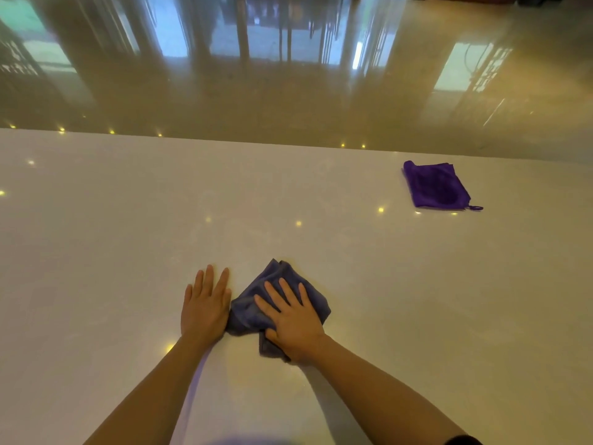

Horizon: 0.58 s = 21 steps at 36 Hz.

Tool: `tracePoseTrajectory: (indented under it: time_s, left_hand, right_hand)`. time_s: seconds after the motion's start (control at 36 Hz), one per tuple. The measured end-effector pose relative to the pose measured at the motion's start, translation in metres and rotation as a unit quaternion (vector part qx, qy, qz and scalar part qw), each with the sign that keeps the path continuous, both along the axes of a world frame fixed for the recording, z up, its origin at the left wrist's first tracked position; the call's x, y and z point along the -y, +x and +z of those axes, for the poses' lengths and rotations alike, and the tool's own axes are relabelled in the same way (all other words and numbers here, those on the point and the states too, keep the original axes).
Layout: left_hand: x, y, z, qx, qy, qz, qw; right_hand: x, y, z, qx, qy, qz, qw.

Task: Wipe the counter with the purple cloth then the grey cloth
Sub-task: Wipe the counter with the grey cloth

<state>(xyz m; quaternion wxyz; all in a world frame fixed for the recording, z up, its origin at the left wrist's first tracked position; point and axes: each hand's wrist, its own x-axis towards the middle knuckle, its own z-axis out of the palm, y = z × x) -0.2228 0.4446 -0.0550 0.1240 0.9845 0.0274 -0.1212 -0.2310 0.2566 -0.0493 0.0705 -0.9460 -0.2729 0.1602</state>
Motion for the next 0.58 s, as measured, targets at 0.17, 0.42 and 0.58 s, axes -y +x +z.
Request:
tracePoseTrajectory:
  time_s: [0.17,0.42,0.58]
  left_hand:
    - [0.003,-0.025,-0.002,0.003,-0.025,0.015,1.000]
    - [0.007,-0.029,-0.001,-0.010,0.001,0.036,0.999]
    - [0.007,-0.028,0.000,-0.003,-0.003,0.037,0.999]
  right_hand:
    - [0.027,-0.001,0.009,-0.009,-0.002,-0.017,1.000]
    - [0.096,-0.005,0.009,0.005,-0.046,-0.083,0.995]
    - [0.152,-0.015,0.011,0.030,-0.081,-0.123,0.989]
